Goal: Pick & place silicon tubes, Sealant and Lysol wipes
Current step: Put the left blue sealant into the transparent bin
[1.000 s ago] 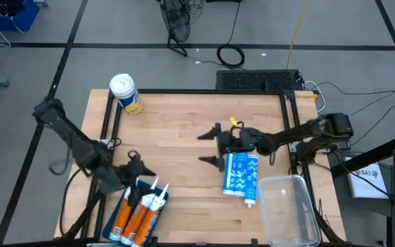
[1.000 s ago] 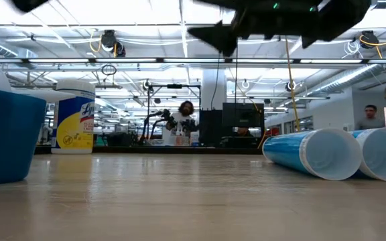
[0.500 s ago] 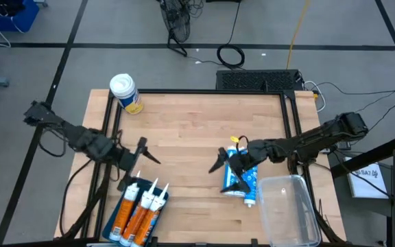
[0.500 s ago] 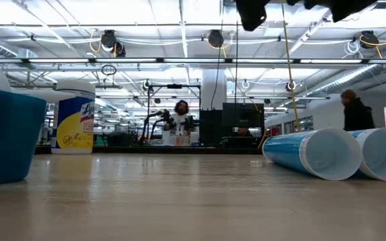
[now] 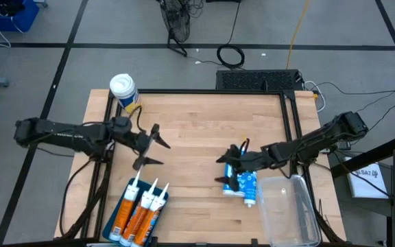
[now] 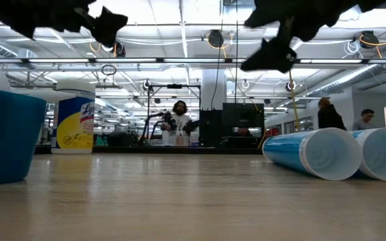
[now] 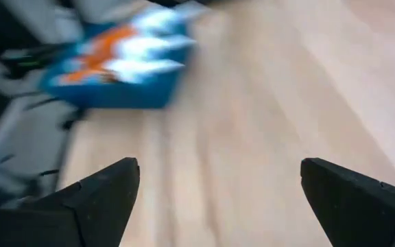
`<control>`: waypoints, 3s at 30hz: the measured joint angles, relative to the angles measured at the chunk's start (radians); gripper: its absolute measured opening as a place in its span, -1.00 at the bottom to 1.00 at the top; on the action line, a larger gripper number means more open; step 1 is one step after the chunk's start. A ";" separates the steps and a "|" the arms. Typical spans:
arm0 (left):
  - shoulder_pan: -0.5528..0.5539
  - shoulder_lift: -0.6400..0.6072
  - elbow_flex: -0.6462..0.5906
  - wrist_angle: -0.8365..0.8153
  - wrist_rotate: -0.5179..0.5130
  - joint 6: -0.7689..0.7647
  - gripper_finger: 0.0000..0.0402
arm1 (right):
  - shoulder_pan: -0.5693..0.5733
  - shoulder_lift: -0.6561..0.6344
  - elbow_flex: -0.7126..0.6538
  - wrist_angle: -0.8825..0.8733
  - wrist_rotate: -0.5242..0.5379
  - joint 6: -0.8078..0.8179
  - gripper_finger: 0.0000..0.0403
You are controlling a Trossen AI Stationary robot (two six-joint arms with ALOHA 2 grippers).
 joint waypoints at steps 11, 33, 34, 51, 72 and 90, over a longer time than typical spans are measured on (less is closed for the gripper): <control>0.278 0.000 -0.262 0.395 0.105 -0.102 0.62 | -0.041 0.099 0.229 -0.708 0.071 0.503 0.88; 0.333 0.000 -0.308 0.495 0.101 -0.126 0.63 | -0.079 0.458 0.358 -0.763 -0.219 0.839 0.88; 0.333 0.000 -0.308 0.495 0.101 -0.127 0.63 | -0.079 0.468 0.358 -0.757 -0.206 0.839 0.88; 0.333 0.000 -0.307 0.493 0.101 -0.157 0.55 | -0.072 0.519 0.356 -0.650 0.038 0.712 0.04; 0.333 0.000 -0.307 0.505 0.099 -0.113 0.55 | -0.091 0.519 0.246 0.231 0.475 -0.331 0.00; 0.333 0.000 -0.307 0.532 0.099 -0.121 0.55 | 0.189 -0.040 0.149 -0.104 0.213 0.107 0.00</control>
